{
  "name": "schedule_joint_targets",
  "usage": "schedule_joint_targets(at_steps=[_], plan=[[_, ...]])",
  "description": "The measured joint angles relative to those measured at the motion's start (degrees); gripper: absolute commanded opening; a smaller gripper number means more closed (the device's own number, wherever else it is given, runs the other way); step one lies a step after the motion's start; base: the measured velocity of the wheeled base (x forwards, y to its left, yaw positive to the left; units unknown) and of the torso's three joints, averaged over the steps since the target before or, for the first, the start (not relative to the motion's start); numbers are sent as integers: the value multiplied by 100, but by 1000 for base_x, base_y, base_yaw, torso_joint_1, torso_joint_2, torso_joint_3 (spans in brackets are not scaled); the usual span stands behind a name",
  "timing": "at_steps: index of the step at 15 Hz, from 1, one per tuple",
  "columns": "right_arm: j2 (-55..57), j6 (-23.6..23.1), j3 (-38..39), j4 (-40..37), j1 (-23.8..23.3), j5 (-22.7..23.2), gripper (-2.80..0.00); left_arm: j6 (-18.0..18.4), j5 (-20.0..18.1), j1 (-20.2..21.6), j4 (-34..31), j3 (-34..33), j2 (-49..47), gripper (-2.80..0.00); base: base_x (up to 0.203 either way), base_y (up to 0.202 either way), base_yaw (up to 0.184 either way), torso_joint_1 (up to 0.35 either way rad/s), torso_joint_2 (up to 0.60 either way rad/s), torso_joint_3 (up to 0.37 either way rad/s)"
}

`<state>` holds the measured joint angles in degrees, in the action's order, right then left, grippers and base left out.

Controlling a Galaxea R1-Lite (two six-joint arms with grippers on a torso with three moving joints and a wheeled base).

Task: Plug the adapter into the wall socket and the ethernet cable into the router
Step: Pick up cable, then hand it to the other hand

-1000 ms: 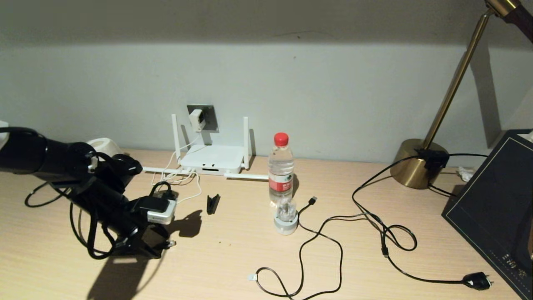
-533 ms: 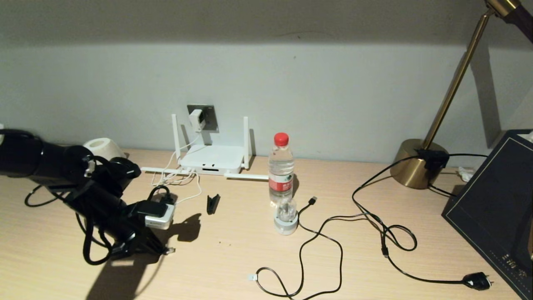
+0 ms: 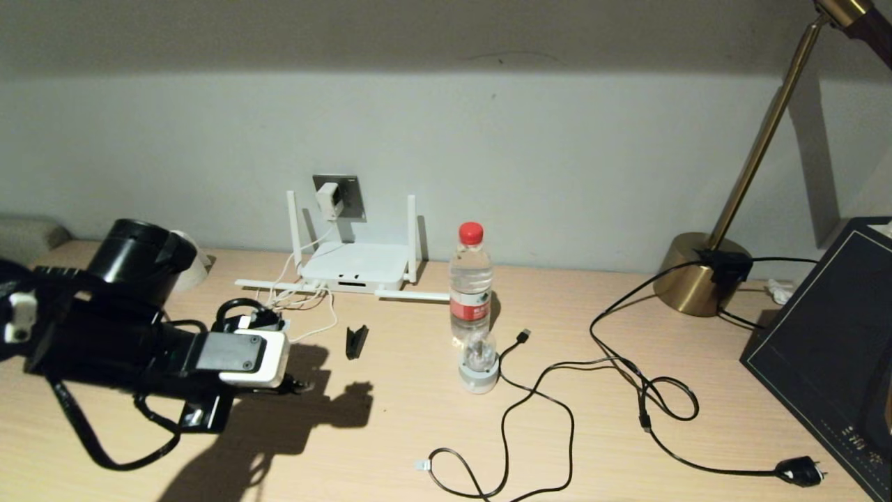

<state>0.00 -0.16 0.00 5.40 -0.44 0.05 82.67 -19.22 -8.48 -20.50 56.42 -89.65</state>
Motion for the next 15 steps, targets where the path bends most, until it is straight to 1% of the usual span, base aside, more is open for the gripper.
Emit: schedule_joint_targets(at_steps=[1,3,6,7,8,9,11,13,14,15], plan=[[0,0,0,0,0,0,-280,-56,-6,-70,345,-269,249,-280,0,0,0,0,0,0],[0,0,0,-2,0,5,-280,-126,-13,-162,804,-479,621,-280,0,0,0,0,0,0],[0,0,0,0,0,5,-280,-620,-119,-362,917,-607,1056,-280,0,0,0,0,0,0],[0,2,0,0,0,0,-280,-671,-122,-447,927,-615,1144,-280,0,0,0,0,0,0],[0,0,0,1,0,2,-280,-678,-104,-509,954,-580,1198,-280,0,0,0,0,0,0],[0,0,0,0,0,2,-280,-678,-71,-545,1120,-536,1235,-280,0,0,0,0,0,0],[0,-75,0,-9,4,-1,-280,-682,-10,-582,1783,-630,1250,-280,0,0,0,0,0,0],[5,-181,-2,-17,2,28,-280,-691,-6,-593,2598,-901,1232,-280,0,0,0,0,0,0],[39,-172,-144,-58,0,119,-280,-695,-12,-597,2822,-987,1250,-280,0,0,0,0,0,0],[154,-109,-423,-34,0,276,-280,-701,-27,-608,2875,-1006,1267,-280,0,0,0,0,0,0]])
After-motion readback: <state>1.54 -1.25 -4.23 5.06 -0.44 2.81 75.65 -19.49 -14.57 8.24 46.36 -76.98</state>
